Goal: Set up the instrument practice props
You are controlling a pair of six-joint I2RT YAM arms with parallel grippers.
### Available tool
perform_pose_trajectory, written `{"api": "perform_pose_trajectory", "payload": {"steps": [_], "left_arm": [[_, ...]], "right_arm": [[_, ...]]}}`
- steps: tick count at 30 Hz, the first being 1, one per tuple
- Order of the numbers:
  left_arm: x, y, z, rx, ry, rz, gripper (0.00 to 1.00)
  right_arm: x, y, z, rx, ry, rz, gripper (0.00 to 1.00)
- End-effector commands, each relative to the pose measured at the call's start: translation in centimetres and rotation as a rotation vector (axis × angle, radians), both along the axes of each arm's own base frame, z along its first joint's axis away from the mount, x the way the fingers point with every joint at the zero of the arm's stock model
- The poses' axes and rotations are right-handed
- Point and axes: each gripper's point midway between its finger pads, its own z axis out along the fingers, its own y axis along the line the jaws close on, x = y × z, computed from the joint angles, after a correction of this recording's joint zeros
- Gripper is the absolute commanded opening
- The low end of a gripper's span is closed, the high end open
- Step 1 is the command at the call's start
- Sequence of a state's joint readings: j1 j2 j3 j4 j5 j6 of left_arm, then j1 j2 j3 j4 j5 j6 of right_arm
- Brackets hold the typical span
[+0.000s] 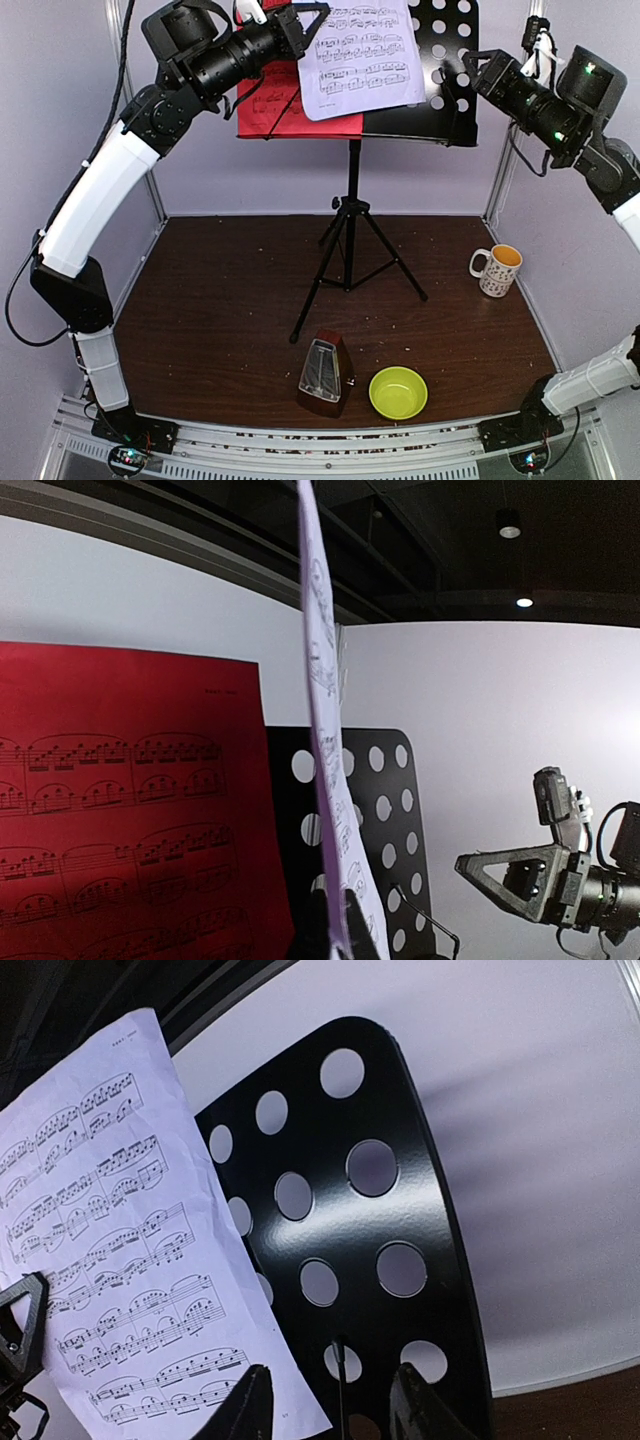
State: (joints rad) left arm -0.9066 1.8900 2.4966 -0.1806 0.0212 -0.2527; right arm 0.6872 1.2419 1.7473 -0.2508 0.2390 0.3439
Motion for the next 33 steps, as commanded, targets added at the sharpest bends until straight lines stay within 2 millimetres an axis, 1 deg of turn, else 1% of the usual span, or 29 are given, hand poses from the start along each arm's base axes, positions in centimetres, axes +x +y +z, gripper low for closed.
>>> {"api": "perform_pose_trajectory", "payload": {"steps": [1, 6, 11, 13, 23, 29, 33], "left_arm": [[-0.3, 0.8, 1.4, -0.023, -0.049, 0.022, 0.0], [-0.2, 0.7, 1.0, -0.001, -0.049, 0.026, 0.0], [-0.4, 0.5, 1.1, 0.006, -0.073, 0.022, 0.0], [-0.5, 0.3, 1.1, 0.009, -0.08, 0.012, 0.0], [-0.3, 0.3, 0.9, 0.029, -0.094, 0.025, 0.0], [-0.1, 0.3, 0.8, 0.036, -0.096, 0.032, 0.0], [0.2, 0.5, 0.6, 0.039, -0.091, 0.044, 0.0]], "right_arm": [[0.8, 1.7, -1.4, -0.121, 0.072, 0.046, 0.41], [1.4, 1.9, -2.3, -0.161, 0.11, 0.037, 0.41], [2.1, 2.1, -3.2, -0.213, 0.145, 0.016, 0.4], [2.4, 2.3, -3.4, -0.23, 0.157, 0.016, 0.39], [2.9, 2.6, -3.6, -0.233, 0.161, 0.01, 0.18], [2.9, 2.6, -3.4, -0.236, 0.14, 0.005, 0.0], [2.3, 2.6, -2.8, -0.215, 0.081, 0.021, 0.0]]}}
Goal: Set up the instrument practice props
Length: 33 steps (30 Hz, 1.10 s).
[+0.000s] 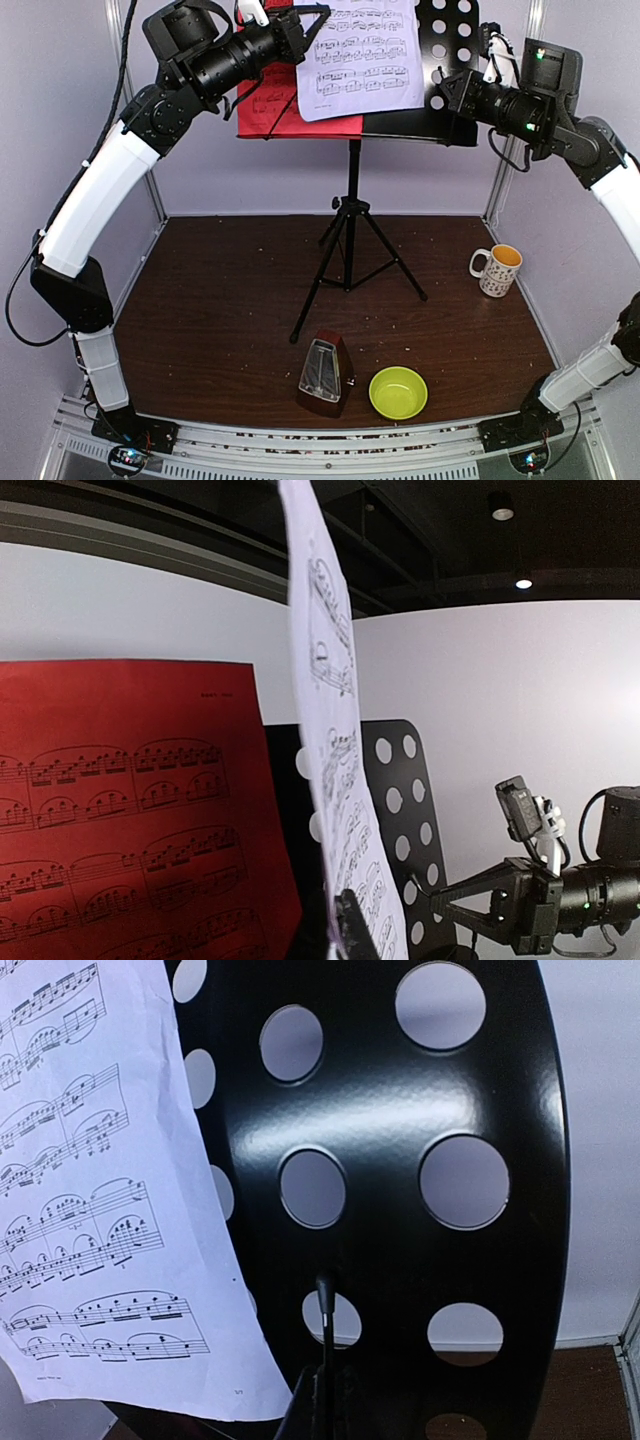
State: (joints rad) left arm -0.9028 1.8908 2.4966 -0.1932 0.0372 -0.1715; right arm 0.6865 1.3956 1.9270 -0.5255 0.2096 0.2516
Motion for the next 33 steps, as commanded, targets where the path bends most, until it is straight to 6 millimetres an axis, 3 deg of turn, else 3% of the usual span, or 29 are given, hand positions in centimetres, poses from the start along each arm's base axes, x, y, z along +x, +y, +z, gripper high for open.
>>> {"api": "perform_pose_trajectory", "payload": {"steps": [1, 17, 33], "left_arm": [[0.2, 0.7, 1.0, -0.019, -0.038, 0.02, 0.0], [0.4, -2.7, -0.5, 0.063, -0.212, -0.103, 0.0], [0.8, -3.7, -0.8, 0.054, -0.353, -0.176, 0.0]], "right_arm": [[-1.1, -0.6, 1.8, 0.047, -0.099, 0.019, 0.0], [-2.6, 1.3, 2.6, 0.058, -0.231, 0.155, 0.0], [-3.1, 1.7, 2.3, 0.041, -0.258, 0.187, 0.0]]}}
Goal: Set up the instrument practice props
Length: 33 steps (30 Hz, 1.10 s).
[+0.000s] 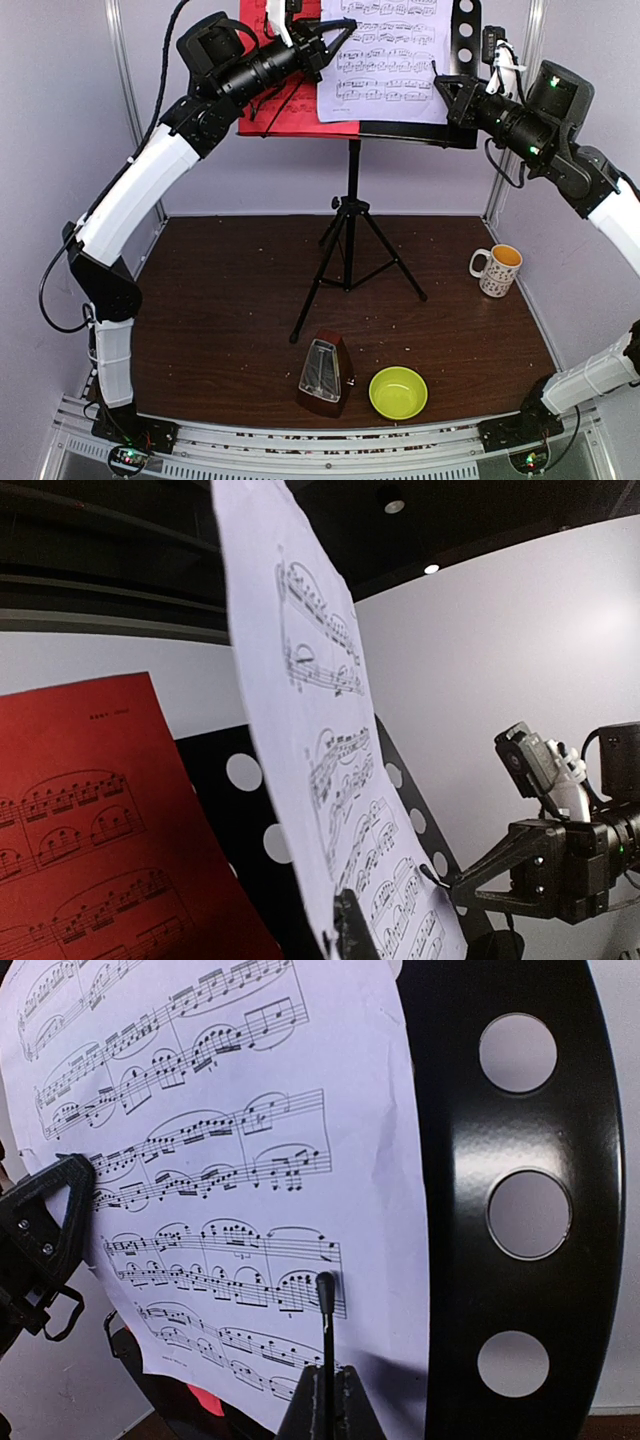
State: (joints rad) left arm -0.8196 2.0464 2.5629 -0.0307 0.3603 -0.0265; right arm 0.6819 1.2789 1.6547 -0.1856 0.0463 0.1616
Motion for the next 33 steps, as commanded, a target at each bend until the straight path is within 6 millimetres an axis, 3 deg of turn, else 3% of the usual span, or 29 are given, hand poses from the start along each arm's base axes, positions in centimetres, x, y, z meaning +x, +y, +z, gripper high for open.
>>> {"api": "perform_pose_trajectory", "payload": {"steps": [1, 27, 33], "left_arm": [[-0.8, -0.1, 1.1, -0.046, -0.073, -0.048, 0.0], [-0.2, -2.3, -0.9, -0.065, -0.028, -0.139, 0.01], [0.0, -2.6, -1.3, -0.06, -0.021, -0.147, 0.09]], "right_arm": [[-1.3, -0.1, 1.6, 0.021, -0.07, 0.04, 0.0], [-1.8, 0.3, 1.7, 0.033, -0.155, 0.066, 0.0], [-1.6, 0.5, 1.6, 0.033, -0.153, 0.066, 0.0]]}}
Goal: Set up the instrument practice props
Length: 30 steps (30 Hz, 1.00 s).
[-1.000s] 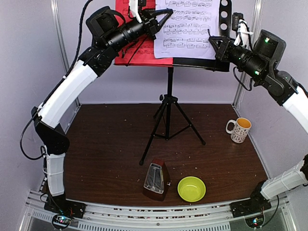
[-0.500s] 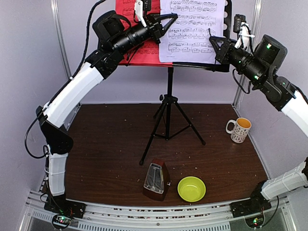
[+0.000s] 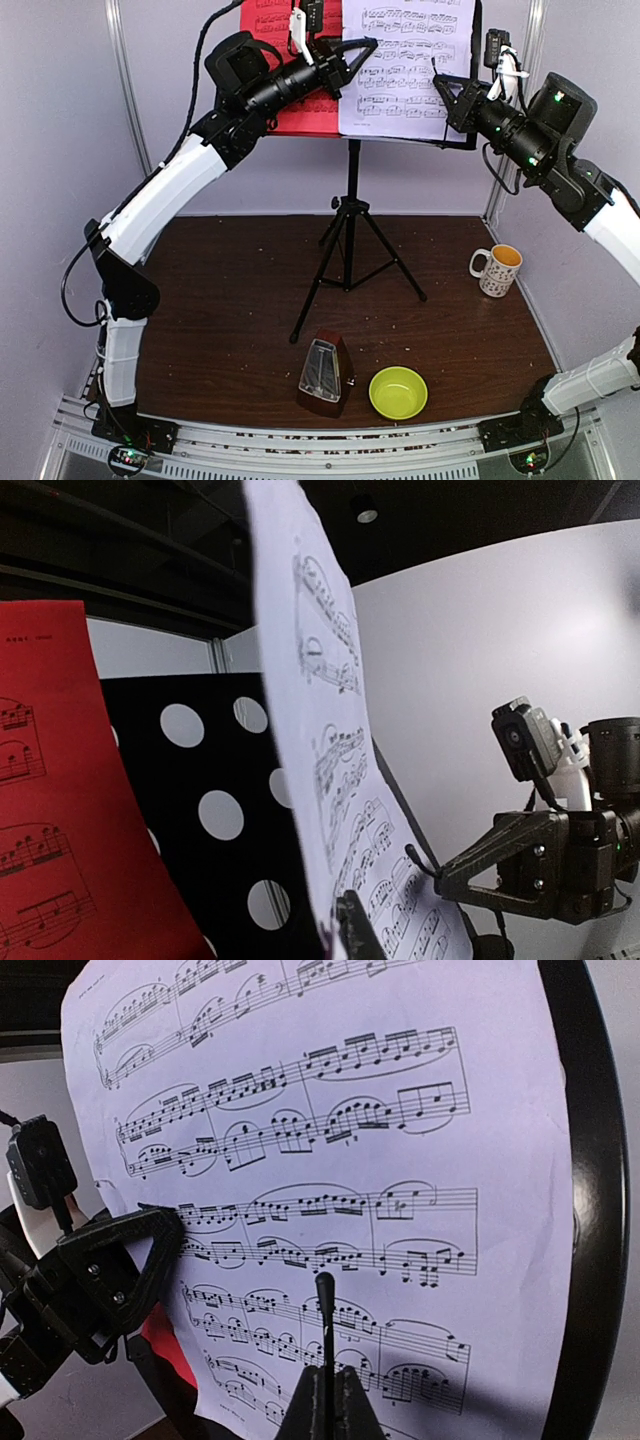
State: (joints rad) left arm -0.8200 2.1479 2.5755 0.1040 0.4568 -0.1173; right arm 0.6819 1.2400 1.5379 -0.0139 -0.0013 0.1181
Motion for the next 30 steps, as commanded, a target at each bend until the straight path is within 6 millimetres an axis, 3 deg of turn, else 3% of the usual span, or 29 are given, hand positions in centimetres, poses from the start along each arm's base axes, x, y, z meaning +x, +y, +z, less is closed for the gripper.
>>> {"api": "perform_pose_trajectory", "payload": {"steps": [1, 5, 10, 14, 26, 30], "left_arm": [[-0.7, 0.5, 1.2, -0.039, -0.032, -0.019, 0.11], [-0.7, 0.4, 1.2, -0.043, -0.034, -0.018, 0.11], [-0.8, 0.1, 1.0, -0.045, -0.027, -0.031, 0.02], [-0.7, -0.1, 1.0, -0.057, -0.024, -0.03, 0.0], [-0.6, -1.2, 0.2, -0.069, -0.018, -0.049, 0.0], [-0.8, -1.0, 0.7, -0.075, -0.025, -0.037, 0.09]], "right_arm": [[-0.9, 0.1, 1.3, 0.018, -0.052, 0.032, 0.0], [-0.8, 0.2, 1.2, 0.017, -0.051, 0.032, 0.0], [-0.7, 0.3, 1.2, 0.019, -0.053, 0.035, 0.0], [-0.6, 0.4, 1.3, 0.022, -0.055, 0.039, 0.0], [-0.6, 0.3, 1.0, 0.024, -0.047, 0.036, 0.0], [-0.6, 0.3, 1.0, 0.021, -0.046, 0.035, 0.0]]}}
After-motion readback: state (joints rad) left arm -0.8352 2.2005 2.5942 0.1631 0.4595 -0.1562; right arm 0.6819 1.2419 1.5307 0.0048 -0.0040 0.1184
